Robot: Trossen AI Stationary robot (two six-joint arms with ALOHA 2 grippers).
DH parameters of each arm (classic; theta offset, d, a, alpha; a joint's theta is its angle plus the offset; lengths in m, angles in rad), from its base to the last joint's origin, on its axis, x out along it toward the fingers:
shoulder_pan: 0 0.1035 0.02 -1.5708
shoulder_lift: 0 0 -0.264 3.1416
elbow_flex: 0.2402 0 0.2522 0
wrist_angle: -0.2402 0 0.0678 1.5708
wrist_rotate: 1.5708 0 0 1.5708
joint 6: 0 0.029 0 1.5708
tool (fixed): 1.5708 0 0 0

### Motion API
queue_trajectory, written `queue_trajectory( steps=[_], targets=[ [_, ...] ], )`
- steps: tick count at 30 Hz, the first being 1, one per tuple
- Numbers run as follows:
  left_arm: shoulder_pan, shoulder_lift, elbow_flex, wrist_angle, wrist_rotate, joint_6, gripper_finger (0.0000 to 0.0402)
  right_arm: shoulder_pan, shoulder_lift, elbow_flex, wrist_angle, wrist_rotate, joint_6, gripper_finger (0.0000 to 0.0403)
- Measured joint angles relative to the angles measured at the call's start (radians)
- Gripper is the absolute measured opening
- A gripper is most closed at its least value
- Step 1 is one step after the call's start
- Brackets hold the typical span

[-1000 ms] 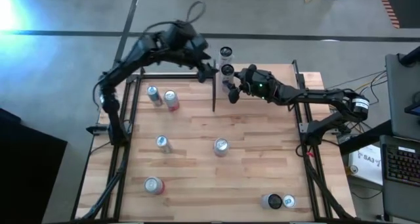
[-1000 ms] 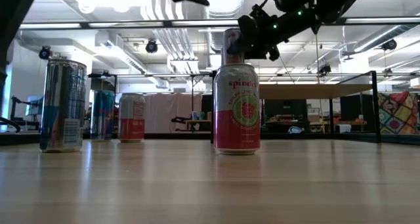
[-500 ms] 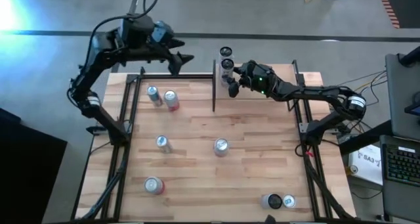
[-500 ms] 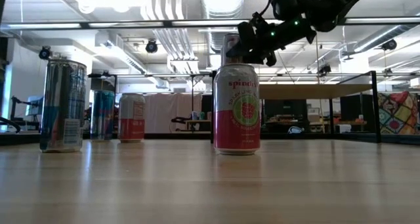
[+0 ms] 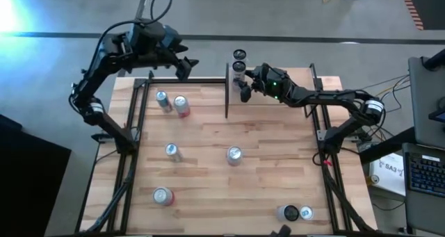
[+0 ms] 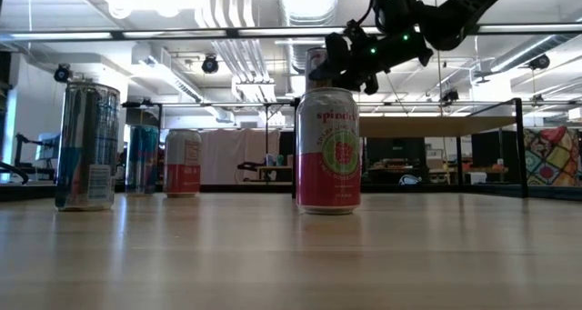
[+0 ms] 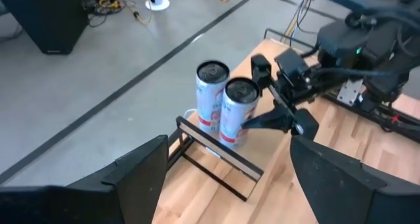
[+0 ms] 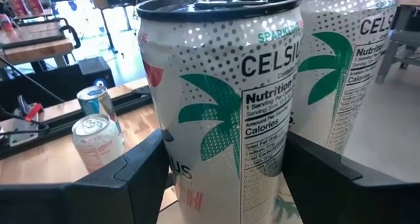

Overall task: Place canned beverage on shelf
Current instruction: Put the left white and pink soda can aligned with the other white soda can on the shelf

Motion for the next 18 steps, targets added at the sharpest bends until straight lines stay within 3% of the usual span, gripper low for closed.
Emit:
queue_trajectory(
  steps=[18],
  targets=[
    [0.000, -0.105, -0.196, 0.070, -0.025, -0.054, 0.0295, -0.049, 0.005, 0.050, -0.115, -0.051, -0.010, 0.0300]
  ],
)
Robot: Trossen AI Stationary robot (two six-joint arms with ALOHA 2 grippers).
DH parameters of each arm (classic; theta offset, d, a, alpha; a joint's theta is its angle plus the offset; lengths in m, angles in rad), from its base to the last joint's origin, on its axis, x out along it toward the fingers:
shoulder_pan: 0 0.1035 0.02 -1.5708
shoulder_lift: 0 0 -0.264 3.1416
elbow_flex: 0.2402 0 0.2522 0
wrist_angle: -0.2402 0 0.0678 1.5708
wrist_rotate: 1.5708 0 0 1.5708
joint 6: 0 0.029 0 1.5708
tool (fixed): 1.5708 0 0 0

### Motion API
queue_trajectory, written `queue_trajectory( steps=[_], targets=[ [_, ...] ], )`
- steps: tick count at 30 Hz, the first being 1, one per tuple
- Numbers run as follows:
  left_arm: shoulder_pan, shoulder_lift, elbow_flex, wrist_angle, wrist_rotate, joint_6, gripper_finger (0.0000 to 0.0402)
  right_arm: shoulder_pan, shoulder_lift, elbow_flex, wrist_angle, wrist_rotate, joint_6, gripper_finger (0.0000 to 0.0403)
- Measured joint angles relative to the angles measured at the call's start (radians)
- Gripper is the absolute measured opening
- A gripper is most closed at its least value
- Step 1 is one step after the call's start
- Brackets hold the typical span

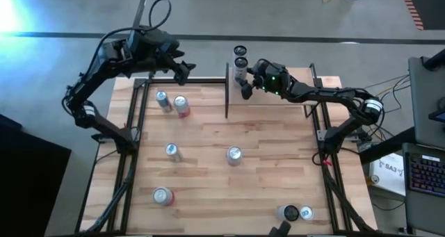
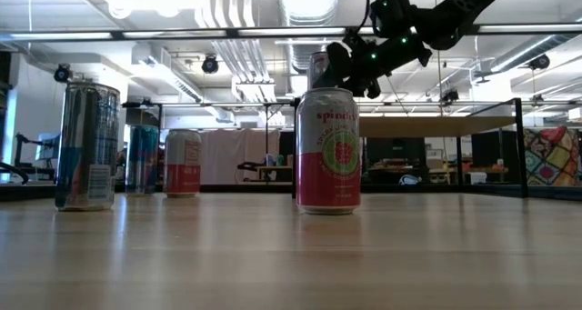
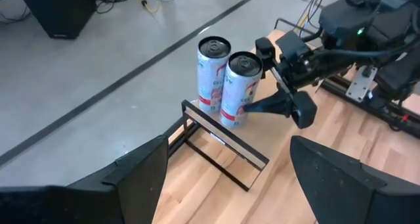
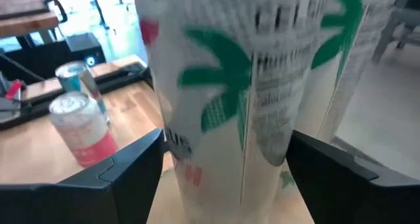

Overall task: Place canned beverage on shelf
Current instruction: Put the left white and pink soda can aligned with the other white soda can on the shelf

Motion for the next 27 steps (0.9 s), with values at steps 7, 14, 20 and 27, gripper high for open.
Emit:
queue_trajectory(
  steps=[7, 14, 20, 27],
  targets=[
    [0.000, -0.088, -0.116, 0.079, -0.002, -0.022, 0.0295, 0.001, -0.031, 0.000, -0.049, -0.026, 0.036, 0.0298],
    [0.000, -0.184, -0.266, 0.156, -0.002, -0.044, 0.0295, 0.001, -0.094, 0.000, -0.079, -0.015, 0.039, 0.0299],
    [0.000, -0.261, -0.393, 0.234, -0.003, -0.044, 0.0295, 0.000, -0.114, 0.000, -0.093, 0.023, 0.053, 0.0289],
    [0.002, -0.321, -0.485, 0.271, -0.003, -0.051, 0.0295, 0.002, -0.120, 0.031, -0.218, 0.038, 0.057, 0.0287]
  ],
)
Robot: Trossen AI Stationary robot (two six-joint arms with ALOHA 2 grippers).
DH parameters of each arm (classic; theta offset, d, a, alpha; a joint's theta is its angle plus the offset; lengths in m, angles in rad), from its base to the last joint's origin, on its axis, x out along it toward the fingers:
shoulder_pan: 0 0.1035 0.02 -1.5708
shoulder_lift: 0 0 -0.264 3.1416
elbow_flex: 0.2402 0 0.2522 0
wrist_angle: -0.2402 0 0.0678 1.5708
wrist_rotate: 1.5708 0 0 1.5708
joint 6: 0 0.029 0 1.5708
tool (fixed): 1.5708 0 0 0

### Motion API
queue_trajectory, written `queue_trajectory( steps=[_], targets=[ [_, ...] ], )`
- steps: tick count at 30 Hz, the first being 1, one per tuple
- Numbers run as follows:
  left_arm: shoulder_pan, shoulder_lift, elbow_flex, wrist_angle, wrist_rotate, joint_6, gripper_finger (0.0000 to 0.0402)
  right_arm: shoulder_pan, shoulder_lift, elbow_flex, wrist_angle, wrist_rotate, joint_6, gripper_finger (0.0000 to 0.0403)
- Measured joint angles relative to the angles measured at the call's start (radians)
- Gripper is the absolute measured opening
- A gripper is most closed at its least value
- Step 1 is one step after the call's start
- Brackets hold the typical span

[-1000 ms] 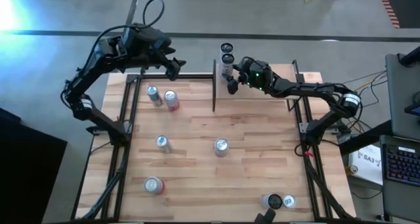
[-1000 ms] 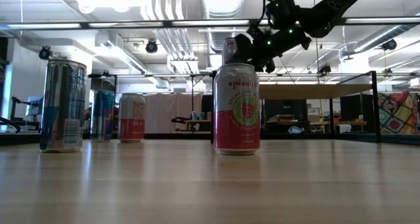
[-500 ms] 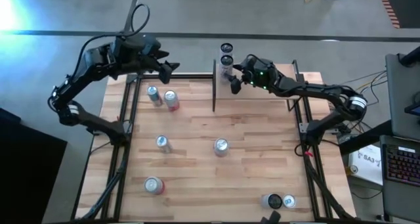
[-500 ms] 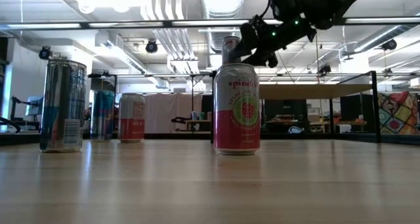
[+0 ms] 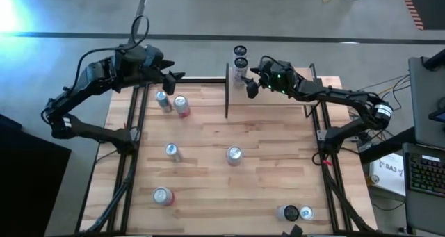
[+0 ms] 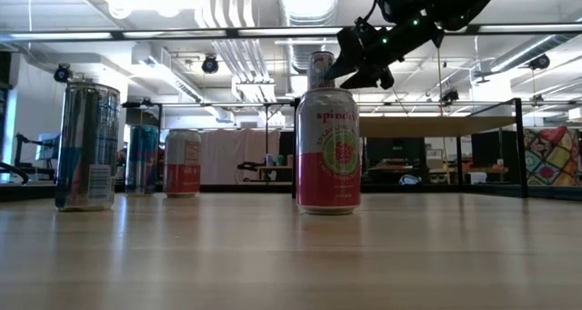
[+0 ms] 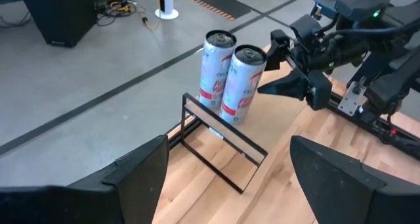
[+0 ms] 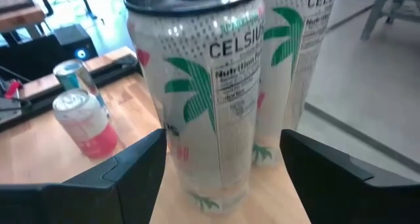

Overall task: Place canned beverage on shelf
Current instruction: Put the left white and pink soda can aligned with the other white soda can on the shelf, then put the white and pink soda can aligned with the other white soda can on the shelf

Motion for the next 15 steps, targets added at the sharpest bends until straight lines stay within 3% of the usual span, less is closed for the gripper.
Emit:
queue_trajectory(
  steps=[10, 15],
  targets=[
    [0.000, -0.040, -0.015, -0.002, 0.000, 0.000, 0.0295, 0.043, -0.039, 0.021, -0.042, -0.005, 0.077, 0.0286],
    [0.000, -0.075, -0.087, 0.008, 0.040, 0.006, 0.0295, 0.043, -0.103, 0.022, -0.166, 0.087, 0.305, 0.0282]
  ],
)
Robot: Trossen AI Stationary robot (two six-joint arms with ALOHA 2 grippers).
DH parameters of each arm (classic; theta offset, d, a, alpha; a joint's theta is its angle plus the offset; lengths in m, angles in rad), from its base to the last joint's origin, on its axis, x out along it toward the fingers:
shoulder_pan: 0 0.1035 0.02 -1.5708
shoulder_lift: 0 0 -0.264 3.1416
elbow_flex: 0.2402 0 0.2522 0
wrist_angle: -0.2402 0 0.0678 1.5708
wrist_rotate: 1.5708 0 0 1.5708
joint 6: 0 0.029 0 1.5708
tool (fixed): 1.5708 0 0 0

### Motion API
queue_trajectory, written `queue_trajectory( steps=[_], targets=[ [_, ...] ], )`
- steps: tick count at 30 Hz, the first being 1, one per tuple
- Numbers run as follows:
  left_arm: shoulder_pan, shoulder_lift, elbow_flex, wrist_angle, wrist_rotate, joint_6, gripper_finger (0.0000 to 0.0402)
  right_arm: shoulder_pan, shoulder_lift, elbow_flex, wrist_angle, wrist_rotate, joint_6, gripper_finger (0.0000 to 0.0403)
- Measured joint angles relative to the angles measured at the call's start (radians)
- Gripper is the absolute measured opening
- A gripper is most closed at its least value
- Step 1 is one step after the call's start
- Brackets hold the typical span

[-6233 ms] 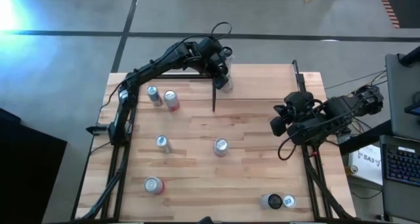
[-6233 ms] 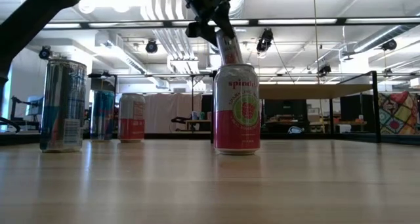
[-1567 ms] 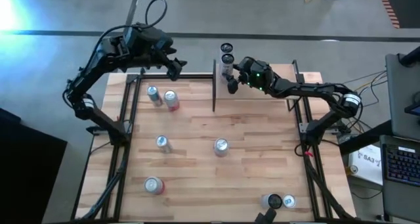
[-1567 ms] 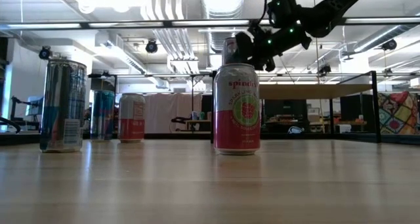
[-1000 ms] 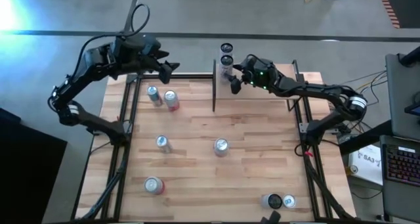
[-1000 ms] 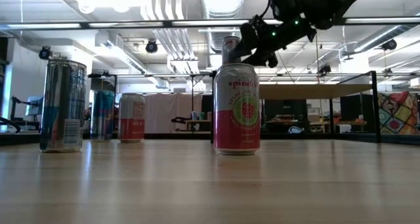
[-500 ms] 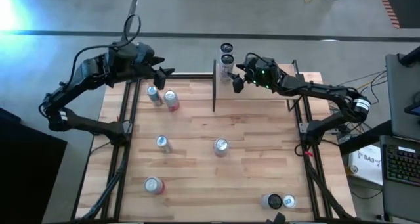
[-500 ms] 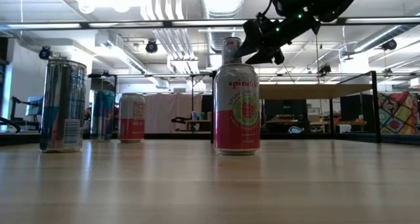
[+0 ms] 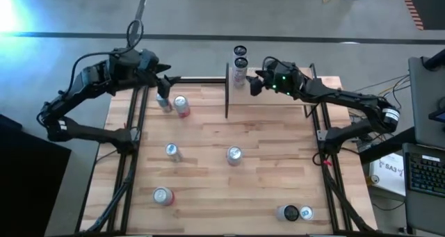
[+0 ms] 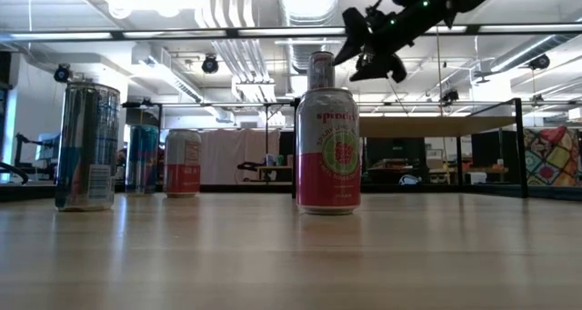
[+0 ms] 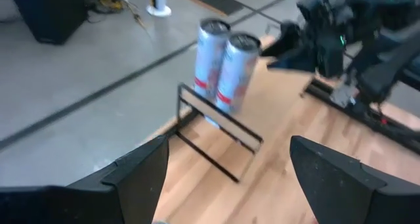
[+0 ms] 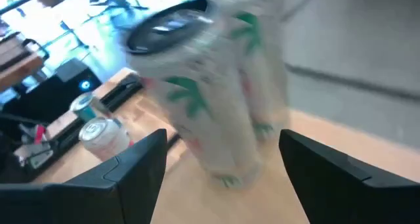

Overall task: Place canned beverage on shelf
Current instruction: Put the white and pink soda can aligned with the other white soda can on the shelf

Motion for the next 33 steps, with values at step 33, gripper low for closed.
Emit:
queue_trajectory(
  steps=[33],
  targets=[
    [0.110, -0.117, -0.637, 0.541, 0.637, 0.218, 0.0278, 0.217, -0.092, 0.044, -0.194, 0.193, 0.484, 0.0272]
  ],
)
